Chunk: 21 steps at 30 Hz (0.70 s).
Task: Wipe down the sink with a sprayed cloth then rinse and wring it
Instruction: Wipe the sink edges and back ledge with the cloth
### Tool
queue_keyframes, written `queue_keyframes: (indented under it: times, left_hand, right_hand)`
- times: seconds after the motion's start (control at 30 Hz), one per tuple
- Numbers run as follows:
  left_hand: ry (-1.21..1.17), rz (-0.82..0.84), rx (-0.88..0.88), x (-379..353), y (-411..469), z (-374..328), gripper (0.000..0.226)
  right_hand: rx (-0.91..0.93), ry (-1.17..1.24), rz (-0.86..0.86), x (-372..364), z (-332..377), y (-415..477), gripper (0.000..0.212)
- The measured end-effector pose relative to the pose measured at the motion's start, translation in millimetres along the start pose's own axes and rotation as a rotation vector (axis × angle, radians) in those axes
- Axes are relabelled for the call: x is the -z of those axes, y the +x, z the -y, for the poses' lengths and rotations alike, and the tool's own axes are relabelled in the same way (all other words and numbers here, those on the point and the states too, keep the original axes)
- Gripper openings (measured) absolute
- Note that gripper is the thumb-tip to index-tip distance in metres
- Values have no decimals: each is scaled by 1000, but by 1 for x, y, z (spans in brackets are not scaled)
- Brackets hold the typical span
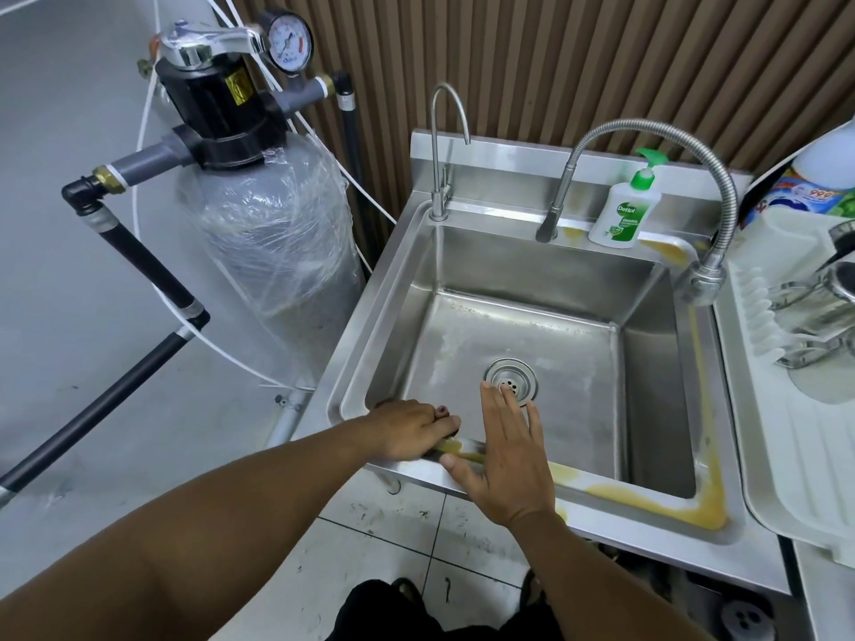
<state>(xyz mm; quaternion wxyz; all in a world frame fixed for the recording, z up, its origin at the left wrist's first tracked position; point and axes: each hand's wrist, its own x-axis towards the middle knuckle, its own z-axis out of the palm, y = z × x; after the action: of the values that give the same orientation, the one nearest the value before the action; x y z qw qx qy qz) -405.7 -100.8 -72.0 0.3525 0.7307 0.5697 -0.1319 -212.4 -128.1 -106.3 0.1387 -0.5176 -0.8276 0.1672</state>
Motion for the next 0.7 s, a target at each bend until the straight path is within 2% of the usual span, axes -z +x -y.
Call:
queue_keyframes:
  times: [0.13, 0.23, 0.47, 0.7]
  left_hand:
    - [36, -167, -147, -18, -22, 14, 42]
    - [94, -147, -210, -31, -35, 26, 55]
    - [154, -268, -211, -56, -72, 65, 60]
    - [313, -469, -101, -83, -97, 92, 66]
  right_hand:
    - [1, 14, -13, 0, 0, 0, 102]
    - [8, 25, -27, 1, 1, 0, 101]
    - [12, -6, 15, 3, 2, -1, 103]
    - [27, -34, 52, 4, 3, 1, 106]
